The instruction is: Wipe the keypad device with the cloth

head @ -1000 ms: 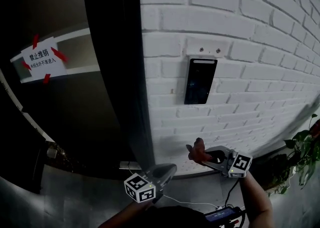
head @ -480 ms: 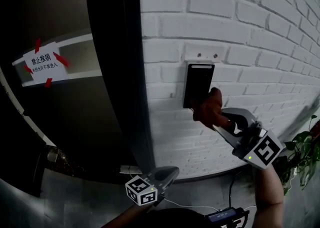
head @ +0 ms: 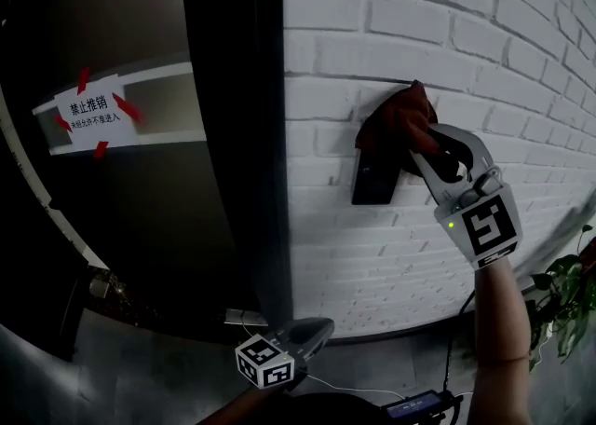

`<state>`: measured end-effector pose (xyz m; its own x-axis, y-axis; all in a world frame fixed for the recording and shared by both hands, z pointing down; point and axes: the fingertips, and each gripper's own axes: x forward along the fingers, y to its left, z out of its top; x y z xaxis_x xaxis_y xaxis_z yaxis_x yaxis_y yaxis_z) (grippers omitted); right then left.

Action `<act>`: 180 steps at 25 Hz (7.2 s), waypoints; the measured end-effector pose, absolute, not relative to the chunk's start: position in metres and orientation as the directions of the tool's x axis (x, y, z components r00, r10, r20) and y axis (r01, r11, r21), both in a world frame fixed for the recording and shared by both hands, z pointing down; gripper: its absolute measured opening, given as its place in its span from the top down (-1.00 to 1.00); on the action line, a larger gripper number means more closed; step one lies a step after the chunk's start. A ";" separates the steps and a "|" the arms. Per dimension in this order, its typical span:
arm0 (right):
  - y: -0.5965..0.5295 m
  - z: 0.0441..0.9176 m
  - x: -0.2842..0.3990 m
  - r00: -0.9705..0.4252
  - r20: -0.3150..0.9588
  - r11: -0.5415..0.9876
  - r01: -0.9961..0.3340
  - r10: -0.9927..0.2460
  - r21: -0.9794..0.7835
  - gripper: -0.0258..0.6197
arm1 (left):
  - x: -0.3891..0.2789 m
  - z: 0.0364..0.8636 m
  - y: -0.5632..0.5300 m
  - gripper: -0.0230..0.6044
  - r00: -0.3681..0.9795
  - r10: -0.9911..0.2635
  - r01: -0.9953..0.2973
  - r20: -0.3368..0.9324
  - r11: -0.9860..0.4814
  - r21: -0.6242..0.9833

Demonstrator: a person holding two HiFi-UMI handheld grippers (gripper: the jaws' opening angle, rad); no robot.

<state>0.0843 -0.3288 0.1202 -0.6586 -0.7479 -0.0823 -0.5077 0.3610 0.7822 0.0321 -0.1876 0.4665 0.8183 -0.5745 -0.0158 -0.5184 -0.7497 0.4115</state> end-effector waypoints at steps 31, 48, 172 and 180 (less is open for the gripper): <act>-0.315 0.174 0.036 -0.665 0.025 0.139 -0.119 -0.747 0.983 0.63 | 0.045 0.478 -0.185 0.92 0.825 -0.566 -0.509 0.004 -0.739 0.441; -0.321 0.253 0.066 -0.616 0.056 0.144 -0.094 -0.786 0.985 0.63 | 0.041 0.483 -0.187 0.91 0.828 -0.560 -0.517 0.026 -0.745 0.421; -0.283 0.323 0.063 -0.633 0.147 0.549 -0.503 -0.760 0.668 0.65 | 0.007 0.495 -0.134 0.91 0.897 -0.441 -0.415 0.038 -0.808 0.418; -0.195 0.461 0.098 -0.806 0.220 0.828 -0.560 -0.549 0.014 0.64 | 0.008 0.490 -0.123 0.91 0.840 -0.537 -0.527 0.076 -0.777 0.345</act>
<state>0.0981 -0.1954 0.4606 -0.8061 -0.5492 0.2205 -0.5604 0.8281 0.0141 0.0085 -0.1234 0.4905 0.8404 -0.5366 0.0760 -0.5271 -0.7767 0.3450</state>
